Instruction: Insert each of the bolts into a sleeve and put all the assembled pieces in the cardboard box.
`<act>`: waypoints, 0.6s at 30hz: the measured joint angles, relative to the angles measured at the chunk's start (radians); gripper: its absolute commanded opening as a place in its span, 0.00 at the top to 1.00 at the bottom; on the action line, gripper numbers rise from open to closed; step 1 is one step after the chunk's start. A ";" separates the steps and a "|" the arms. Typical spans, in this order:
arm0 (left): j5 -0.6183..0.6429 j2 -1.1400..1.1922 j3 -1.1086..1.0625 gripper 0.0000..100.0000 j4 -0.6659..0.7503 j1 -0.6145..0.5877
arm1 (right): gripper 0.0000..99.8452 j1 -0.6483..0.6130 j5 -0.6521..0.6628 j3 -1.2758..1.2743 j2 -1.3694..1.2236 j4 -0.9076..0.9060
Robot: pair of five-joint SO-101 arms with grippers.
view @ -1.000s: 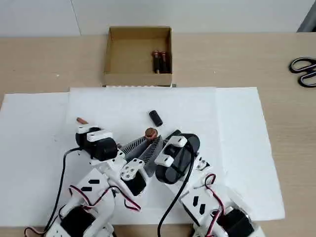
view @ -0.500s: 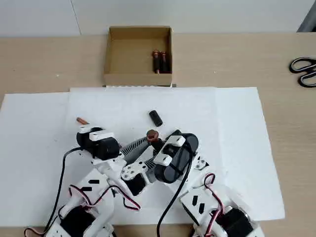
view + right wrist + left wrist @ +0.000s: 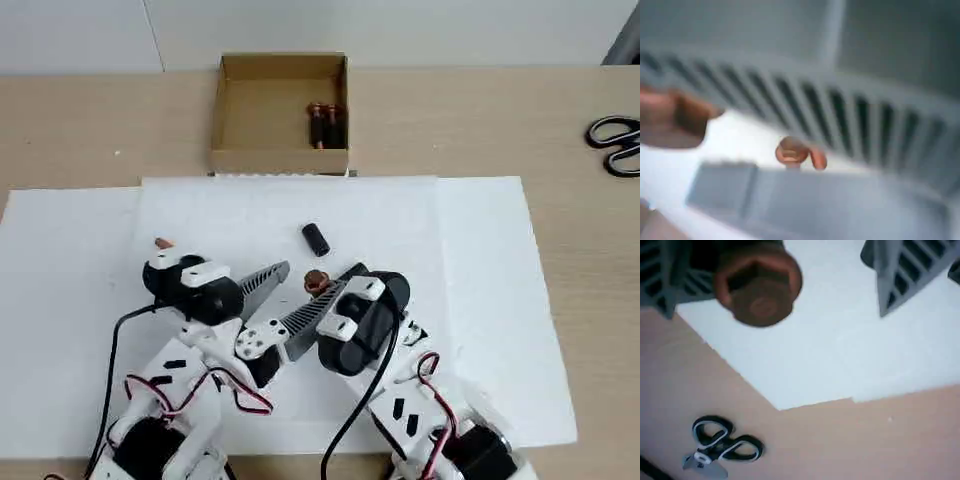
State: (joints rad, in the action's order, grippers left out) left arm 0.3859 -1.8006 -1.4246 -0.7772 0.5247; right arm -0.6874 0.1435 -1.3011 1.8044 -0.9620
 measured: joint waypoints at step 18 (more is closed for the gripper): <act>-0.210 -0.002 0.055 0.99 -0.121 -0.430 | 1.00 0.172 -0.021 -0.084 0.002 0.000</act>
State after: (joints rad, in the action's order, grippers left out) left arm 0.1757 -1.8021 -1.3694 -0.8984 0.0951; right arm -0.5155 0.1220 -1.3855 1.8059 -0.9620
